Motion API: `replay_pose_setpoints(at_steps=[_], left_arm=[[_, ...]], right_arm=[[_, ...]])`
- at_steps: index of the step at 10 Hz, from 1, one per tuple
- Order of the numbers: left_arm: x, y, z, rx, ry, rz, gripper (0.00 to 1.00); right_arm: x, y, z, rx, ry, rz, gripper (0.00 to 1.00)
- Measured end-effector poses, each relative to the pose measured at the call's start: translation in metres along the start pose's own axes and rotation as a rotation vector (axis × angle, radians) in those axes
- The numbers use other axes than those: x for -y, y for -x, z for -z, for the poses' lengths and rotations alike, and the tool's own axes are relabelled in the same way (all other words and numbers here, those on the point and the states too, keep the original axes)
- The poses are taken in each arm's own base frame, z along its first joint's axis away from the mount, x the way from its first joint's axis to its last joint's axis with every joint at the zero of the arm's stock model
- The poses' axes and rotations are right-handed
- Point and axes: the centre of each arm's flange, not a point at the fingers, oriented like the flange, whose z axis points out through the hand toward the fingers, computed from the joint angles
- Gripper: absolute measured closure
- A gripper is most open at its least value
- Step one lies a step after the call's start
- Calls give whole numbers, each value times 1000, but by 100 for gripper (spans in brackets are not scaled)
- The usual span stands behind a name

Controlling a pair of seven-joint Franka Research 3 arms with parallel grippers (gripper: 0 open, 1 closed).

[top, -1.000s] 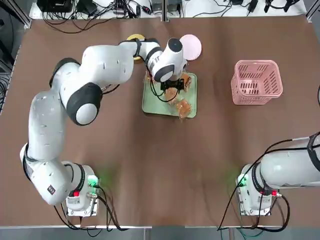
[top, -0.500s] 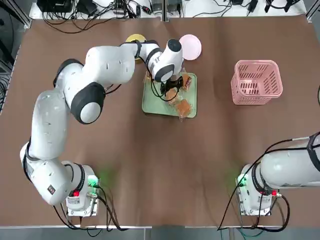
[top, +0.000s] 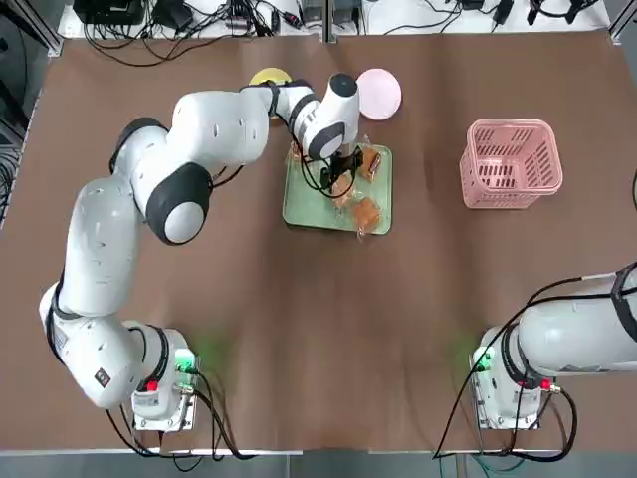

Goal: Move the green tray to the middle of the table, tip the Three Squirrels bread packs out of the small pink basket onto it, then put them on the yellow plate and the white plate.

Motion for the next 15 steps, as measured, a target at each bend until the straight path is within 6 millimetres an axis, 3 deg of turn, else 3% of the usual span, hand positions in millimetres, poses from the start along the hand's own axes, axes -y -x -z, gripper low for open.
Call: replay_pose_setpoints(at_steps=[3, 4, 6, 8, 9, 12, 15], left_arm=[[2, -3, -43, 13, -23, 12, 0], [0, -4, -47, 14, -19, 14, 0], [-2, -10, -44, 4, -11, 15, 2], [-2, -28, -39, -18, -5, -90, 13], [-1, -41, -34, -26, -11, -136, 29], [11, -55, -19, -4, -107, -286, 51], [25, -54, -12, 39, -212, -412, 52]], right_arm=[[0, -1, 1, -12, -1, -2, 3], [0, -1, 1, -12, -1, -2, 3], [0, -1, 1, -12, -1, -2, 3], [0, -1, 1, -12, -1, -2, 3], [0, -1, 1, -12, -1, -2, 3], [-2, -1, 1, -11, -1, -7, 3], [-2, -1, 1, -11, -1, -8, 3]])
